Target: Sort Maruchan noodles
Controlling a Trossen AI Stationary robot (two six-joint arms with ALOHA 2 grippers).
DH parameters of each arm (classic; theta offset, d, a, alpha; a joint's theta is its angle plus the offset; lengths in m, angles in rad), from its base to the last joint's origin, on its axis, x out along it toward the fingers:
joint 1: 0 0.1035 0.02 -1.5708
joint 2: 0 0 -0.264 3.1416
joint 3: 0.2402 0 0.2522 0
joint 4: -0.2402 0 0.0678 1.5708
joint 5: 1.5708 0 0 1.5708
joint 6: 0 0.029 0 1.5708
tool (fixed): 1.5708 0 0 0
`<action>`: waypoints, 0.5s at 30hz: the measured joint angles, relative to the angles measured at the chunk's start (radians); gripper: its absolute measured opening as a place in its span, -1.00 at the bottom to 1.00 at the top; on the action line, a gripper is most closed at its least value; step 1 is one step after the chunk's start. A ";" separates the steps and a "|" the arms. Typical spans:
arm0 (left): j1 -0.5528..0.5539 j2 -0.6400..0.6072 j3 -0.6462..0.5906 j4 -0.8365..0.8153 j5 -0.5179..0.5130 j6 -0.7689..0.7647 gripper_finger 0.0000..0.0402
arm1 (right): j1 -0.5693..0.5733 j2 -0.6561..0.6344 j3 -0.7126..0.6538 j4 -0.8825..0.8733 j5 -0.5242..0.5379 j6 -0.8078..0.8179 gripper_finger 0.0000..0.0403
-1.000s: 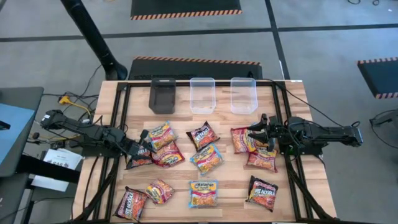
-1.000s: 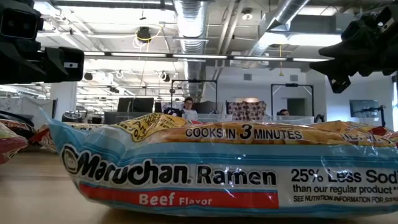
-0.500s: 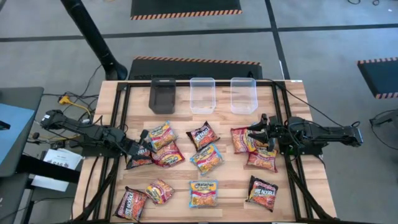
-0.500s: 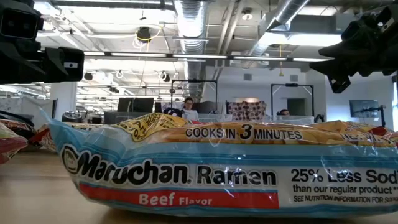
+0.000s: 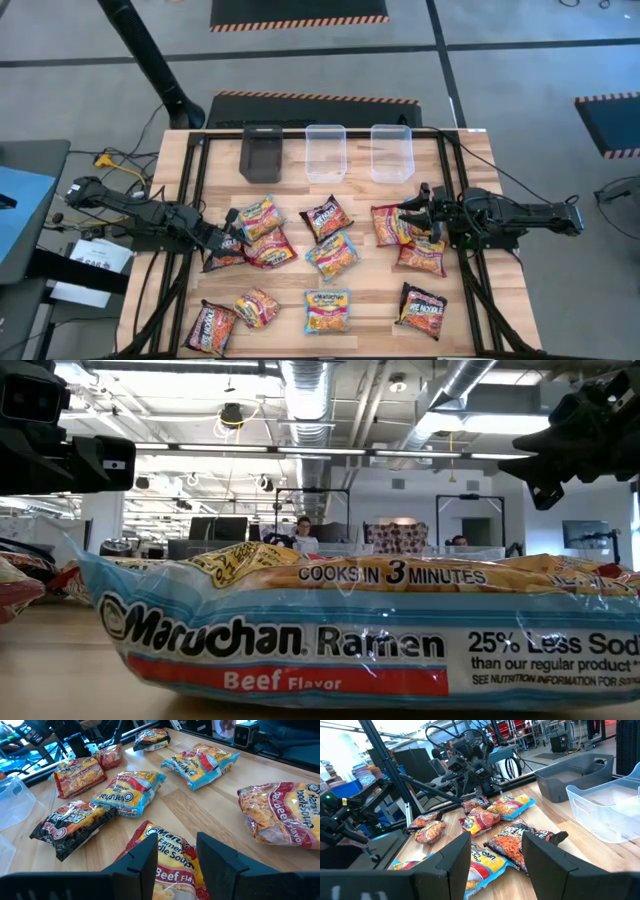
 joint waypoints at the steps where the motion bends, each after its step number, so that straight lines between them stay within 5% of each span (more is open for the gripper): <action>1: 0.000 0.000 0.000 0.000 0.000 0.000 -0.38 | 0.000 0.000 0.000 0.000 0.000 0.000 -0.01; 7: 0.000 0.000 0.000 0.000 0.000 0.004 -0.38 | 0.000 0.000 0.000 0.000 0.000 0.000 -0.01; 15: 0.000 0.000 0.000 0.001 -0.007 0.199 -0.38 | 0.000 0.000 0.000 0.009 0.000 -0.014 -0.01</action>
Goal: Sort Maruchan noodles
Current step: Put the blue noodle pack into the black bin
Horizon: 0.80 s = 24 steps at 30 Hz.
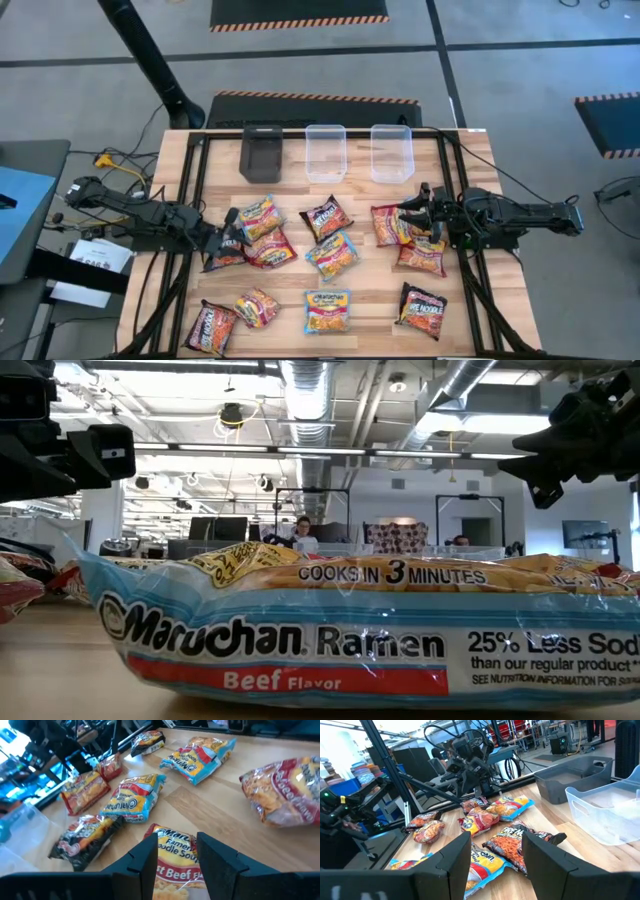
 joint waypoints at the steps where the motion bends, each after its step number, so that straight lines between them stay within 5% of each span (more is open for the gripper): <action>1: 0.000 0.000 0.000 0.000 -0.007 0.015 -0.38 | 0.000 0.000 0.000 0.001 0.000 0.000 -0.01; 8: 0.000 0.000 -0.001 0.012 -0.024 -0.037 -0.38 | 0.000 0.000 0.000 0.003 0.000 -0.002 -0.01; 20: 0.000 0.000 -0.001 0.141 -0.295 -0.694 -0.38 | 0.000 0.000 0.000 0.006 0.000 -0.002 -0.01; 24: 0.000 0.000 -0.001 0.134 -0.330 -0.795 -0.38 | 0.000 0.000 0.000 0.012 0.000 -0.002 -0.01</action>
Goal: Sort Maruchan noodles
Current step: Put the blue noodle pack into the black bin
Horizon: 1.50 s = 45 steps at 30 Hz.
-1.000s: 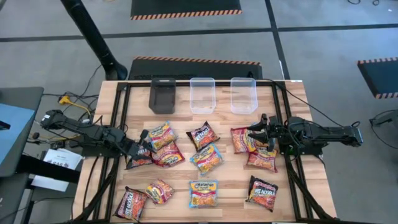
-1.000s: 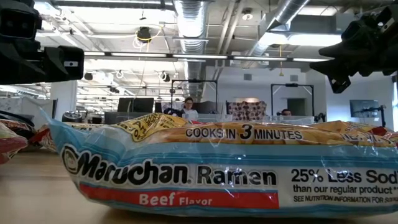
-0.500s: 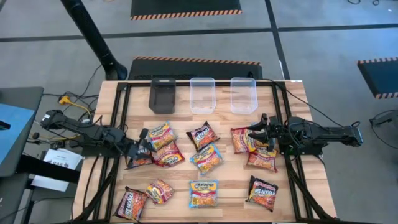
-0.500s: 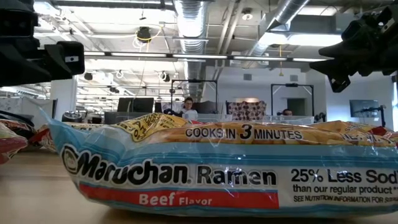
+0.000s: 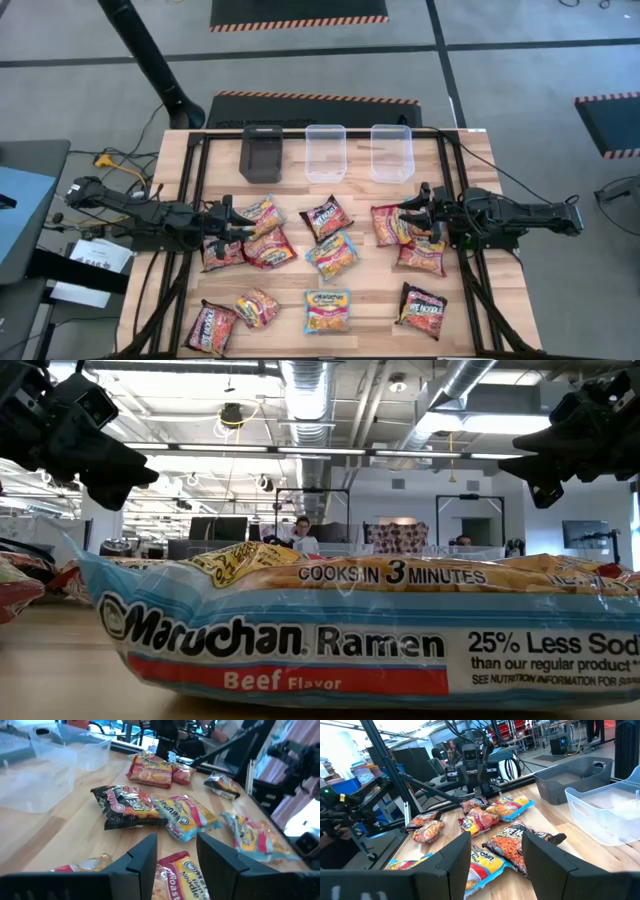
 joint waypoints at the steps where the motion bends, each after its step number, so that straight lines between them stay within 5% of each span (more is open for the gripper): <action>1: 0.000 0.000 0.000 -0.002 0.000 -0.014 -0.38 | 0.000 0.000 0.000 0.001 0.000 0.000 -0.01; 30: 0.003 0.000 0.000 0.053 -0.225 -0.103 -0.33 | 0.000 0.000 0.000 0.001 0.000 0.000 -0.01; 42: 0.003 0.000 0.000 0.069 -0.551 -0.151 0.00 | 0.001 0.000 0.000 0.000 -0.002 0.000 -0.01; 45: 0.003 0.000 0.000 0.100 -0.556 -0.153 -0.01 | 0.000 0.000 0.000 0.000 -0.002 0.000 -0.01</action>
